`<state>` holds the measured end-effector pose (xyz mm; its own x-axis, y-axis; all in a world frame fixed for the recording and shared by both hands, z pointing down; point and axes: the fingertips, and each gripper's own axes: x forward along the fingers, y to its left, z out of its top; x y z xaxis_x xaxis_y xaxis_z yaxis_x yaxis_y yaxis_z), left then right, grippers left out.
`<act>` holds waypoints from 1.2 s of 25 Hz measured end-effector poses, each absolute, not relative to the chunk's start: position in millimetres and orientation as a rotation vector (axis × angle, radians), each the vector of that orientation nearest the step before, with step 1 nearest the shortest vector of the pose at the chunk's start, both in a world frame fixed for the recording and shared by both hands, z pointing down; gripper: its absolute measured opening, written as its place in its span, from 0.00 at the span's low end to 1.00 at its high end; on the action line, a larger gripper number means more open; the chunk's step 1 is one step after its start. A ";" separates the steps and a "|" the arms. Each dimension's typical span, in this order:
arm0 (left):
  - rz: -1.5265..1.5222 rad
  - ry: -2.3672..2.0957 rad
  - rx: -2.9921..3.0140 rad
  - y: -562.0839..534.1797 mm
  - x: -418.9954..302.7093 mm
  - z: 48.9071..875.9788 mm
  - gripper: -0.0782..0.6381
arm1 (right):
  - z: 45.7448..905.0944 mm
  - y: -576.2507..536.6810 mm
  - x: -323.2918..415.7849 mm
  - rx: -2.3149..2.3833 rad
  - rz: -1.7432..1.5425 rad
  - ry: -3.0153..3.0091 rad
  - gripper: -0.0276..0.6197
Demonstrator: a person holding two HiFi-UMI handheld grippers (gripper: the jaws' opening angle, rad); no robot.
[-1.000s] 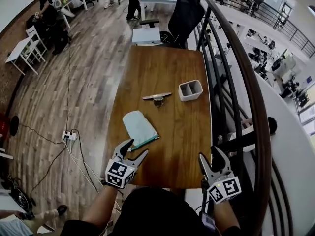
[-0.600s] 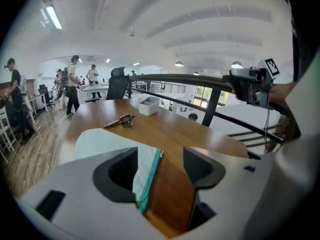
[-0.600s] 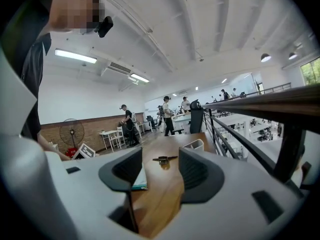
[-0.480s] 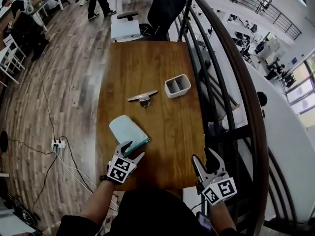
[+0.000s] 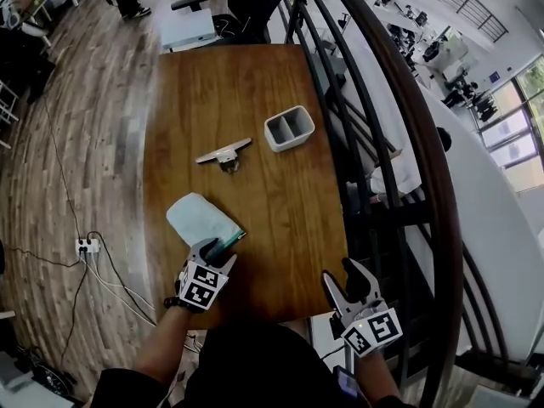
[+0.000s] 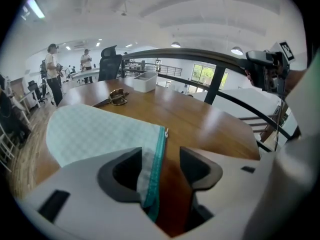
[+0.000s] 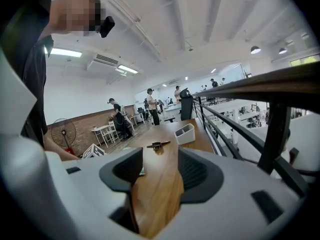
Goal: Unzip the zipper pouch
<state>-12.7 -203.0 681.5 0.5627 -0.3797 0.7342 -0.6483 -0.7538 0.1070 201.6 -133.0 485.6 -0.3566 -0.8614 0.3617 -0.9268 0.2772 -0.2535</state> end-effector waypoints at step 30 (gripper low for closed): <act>0.909 -0.754 2.356 -177.2 17.7 622.2 0.17 | 481.7 -133.2 179.3 1.411 0.613 -2.607 0.36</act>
<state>17.7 -177.2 622.2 0.6238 -0.3121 0.7166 -0.6466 -0.7211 0.2488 179.3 -133.2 481.7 -0.5603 -0.7772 0.2865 -0.8234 0.4851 -0.2945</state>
